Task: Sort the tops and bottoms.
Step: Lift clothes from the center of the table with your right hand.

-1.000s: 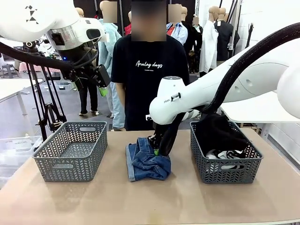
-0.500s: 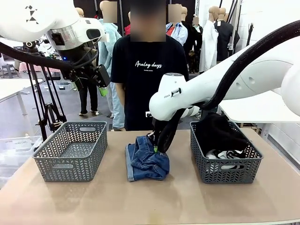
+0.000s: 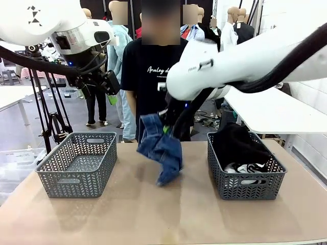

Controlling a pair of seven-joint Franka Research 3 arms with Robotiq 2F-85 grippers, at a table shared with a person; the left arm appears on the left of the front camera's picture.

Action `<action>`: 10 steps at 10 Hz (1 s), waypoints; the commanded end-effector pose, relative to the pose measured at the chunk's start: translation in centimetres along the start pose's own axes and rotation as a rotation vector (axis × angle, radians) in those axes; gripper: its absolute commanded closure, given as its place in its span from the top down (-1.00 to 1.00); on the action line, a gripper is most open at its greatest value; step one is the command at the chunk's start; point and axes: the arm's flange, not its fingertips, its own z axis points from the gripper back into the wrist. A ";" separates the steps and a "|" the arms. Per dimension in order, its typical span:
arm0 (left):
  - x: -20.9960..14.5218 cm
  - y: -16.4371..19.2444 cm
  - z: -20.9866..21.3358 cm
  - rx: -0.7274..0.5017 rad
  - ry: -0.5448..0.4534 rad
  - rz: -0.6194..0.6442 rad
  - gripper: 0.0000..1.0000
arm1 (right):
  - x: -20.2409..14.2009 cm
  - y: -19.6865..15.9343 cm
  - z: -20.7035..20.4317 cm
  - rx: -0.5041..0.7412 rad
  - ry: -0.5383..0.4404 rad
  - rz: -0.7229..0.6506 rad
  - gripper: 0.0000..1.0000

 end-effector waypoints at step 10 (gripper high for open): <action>-0.1 0.3 0.0 -0.005 -0.001 -0.011 1.00 | -0.4 1.0 6.3 -0.004 -0.117 0.026 -1.00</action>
